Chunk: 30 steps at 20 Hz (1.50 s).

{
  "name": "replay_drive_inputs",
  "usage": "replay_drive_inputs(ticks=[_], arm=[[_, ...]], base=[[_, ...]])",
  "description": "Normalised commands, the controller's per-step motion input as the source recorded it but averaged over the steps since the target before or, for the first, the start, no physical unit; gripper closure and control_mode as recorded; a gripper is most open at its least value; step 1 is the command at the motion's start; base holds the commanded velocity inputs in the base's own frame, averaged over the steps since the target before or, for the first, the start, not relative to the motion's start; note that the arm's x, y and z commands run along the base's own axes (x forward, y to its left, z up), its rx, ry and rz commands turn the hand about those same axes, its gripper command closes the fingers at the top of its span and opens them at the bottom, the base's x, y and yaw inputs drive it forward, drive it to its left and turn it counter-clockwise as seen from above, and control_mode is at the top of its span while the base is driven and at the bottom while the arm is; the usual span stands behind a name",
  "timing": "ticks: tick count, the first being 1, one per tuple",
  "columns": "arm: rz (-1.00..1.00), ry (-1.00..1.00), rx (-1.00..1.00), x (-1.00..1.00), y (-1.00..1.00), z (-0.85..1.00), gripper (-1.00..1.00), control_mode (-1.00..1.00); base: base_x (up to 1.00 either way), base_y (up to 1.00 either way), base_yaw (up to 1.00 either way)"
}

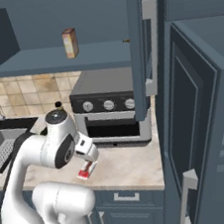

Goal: Pick the bar and boxed food from the counter and place them in the cabinets closest to them.

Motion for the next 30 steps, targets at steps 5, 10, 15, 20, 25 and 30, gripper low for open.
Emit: replay_drive_inputs(ticks=[5,10,15,20,25,30], arm=[[0.0,0.0,0.0,0.02,0.03,-0.51,-1.0,-1.0],[0.0,0.0,0.0,0.02,0.02,-0.5,-1.0,-1.0],[0.0,0.0,0.0,0.05,0.03,-0.5,-1.0,-1.0],[0.0,0.0,0.0,0.14,0.05,-0.42,-1.0,-1.0],[-0.01,0.0,0.0,0.22,0.1,-0.32,-1.0,-1.0],[-0.01,0.0,-0.01,0.1,0.21,-0.34,-1.0,-1.0]], base=[[0.0,0.0,0.0],[0.0,0.0,0.0],[0.0,0.0,0.0],[0.0,0.0,0.0],[0.0,0.0,0.0],[0.0,0.0,0.0]])
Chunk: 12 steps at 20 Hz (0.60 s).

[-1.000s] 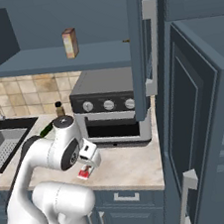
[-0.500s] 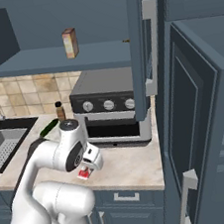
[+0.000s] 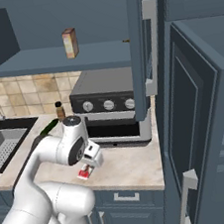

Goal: Pick the bar and boxed food from the counter and place them in the cabinets closest to them.

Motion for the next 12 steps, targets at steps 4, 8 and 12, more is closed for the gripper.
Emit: replay_drive_inputs(ticks=[4,8,12], arm=[[-0.02,0.0,-0.04,0.02,0.25,-0.39,-1.0,-1.0],[-0.01,-0.01,-0.02,0.0,0.02,-0.15,-1.0,-1.0],[0.0,-0.01,0.0,0.02,0.0,-0.03,-1.0,-1.0]], base=[[0.0,0.0,0.0],[0.0,0.0,0.0],[0.0,0.0,0.0]])
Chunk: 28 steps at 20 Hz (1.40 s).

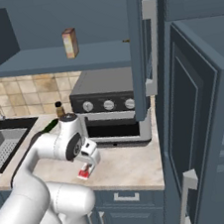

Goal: Pick the bar and boxed food from the counter and place them in the cabinets closest to them.

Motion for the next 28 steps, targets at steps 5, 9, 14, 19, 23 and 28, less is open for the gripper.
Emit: replay_drive_inputs(ticks=[5,9,14,19,23,28], arm=[[0.0,-0.17,-0.06,0.0,-0.01,-0.21,-1.0,-1.0],[0.0,-0.14,-0.04,0.0,0.0,-0.12,-1.0,-1.0],[0.0,-0.01,0.0,0.0,0.0,0.0,-1.0,-1.0],[0.0,0.01,0.0,0.0,0.0,-0.21,-1.0,-1.0],[0.0,0.01,-0.02,0.0,0.0,-0.31,-1.0,-1.0],[0.0,0.01,-0.03,0.0,0.0,-0.34,-1.0,-1.0]], base=[[0.0,0.0,0.0],[0.0,0.0,0.0],[0.0,0.0,0.0],[0.0,0.0,0.0],[0.0,0.0,0.0],[0.0,0.0,0.0]])
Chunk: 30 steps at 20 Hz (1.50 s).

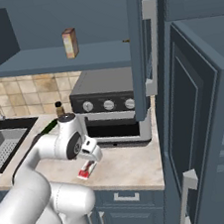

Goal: Pick the bar and boxed food from the counter and place them in the cabinets closest to them.

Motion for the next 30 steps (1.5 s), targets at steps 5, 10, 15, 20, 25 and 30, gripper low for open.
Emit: replay_drive_inputs(ticks=[5,10,15,20,25,30], arm=[[0.0,0.0,-0.02,-0.08,0.0,-0.41,-1.0,-1.0],[0.0,0.0,0.0,-0.19,0.0,-0.47,-1.0,-1.0],[0.0,0.0,0.0,-0.18,0.0,-0.45,-1.0,-1.0],[0.0,-0.01,0.0,-0.18,0.0,-0.49,-1.0,-1.0],[0.0,-0.01,0.0,-0.22,0.0,-0.6,-1.0,-1.0],[0.0,-0.03,-0.01,-0.19,0.02,-0.71,-1.0,-1.0]], base=[[0.0,0.0,0.0],[0.0,0.0,0.0],[0.0,0.0,0.0],[0.0,0.0,0.0],[0.0,0.0,0.0],[0.0,0.0,0.0]])
